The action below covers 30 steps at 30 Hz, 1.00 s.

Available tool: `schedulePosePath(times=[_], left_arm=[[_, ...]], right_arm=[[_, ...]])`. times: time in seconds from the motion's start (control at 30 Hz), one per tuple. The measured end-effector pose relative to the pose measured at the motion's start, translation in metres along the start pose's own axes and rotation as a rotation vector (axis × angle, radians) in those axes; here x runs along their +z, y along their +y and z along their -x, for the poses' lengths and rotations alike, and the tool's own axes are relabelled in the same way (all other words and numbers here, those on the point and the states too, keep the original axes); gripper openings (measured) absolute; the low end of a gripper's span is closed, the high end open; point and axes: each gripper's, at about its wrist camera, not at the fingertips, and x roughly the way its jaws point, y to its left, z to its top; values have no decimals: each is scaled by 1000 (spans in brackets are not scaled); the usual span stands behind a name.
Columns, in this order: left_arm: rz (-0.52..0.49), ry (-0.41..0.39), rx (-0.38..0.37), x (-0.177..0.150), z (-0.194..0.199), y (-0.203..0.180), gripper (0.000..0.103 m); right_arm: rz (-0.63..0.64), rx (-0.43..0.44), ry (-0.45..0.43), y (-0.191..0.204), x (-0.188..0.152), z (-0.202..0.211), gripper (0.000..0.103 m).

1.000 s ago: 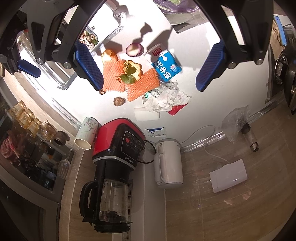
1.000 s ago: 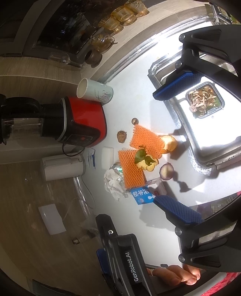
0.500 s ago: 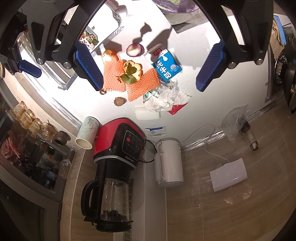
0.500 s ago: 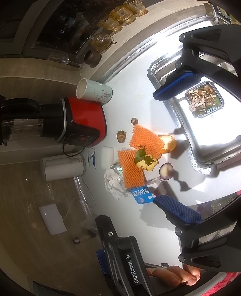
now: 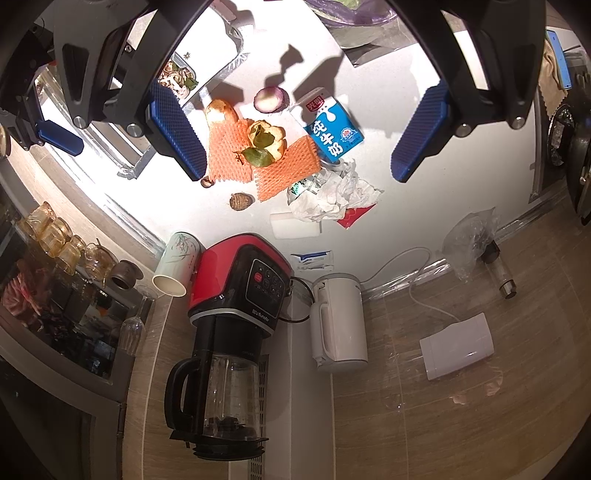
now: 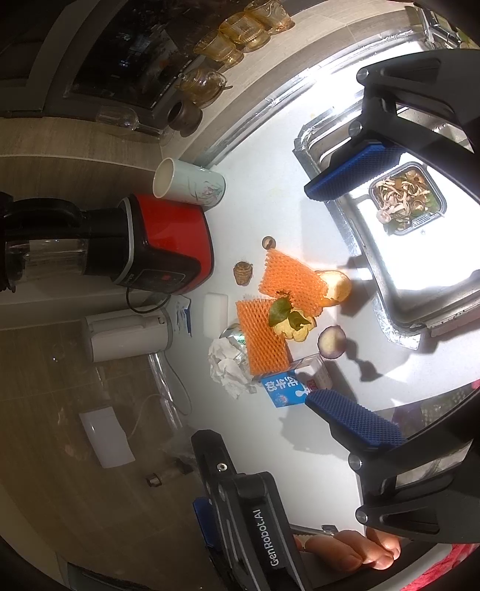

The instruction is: Collect trash

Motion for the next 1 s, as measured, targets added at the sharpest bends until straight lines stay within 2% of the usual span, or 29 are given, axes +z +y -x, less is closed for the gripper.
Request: schedulePosePath(times=[0.73, 0.87, 1.0], left_arm=[[2, -5, -2, 1, 3, -1, 96], [5, -13, 17, -1, 1, 2, 96], [29, -2, -6, -12, -10, 13, 96]], right_arm=[[-6, 13, -1, 0, -1, 1, 101], [-11, 35, -1, -3, -4, -3, 101], [0, 63, -3, -7, -12, -11, 101]])
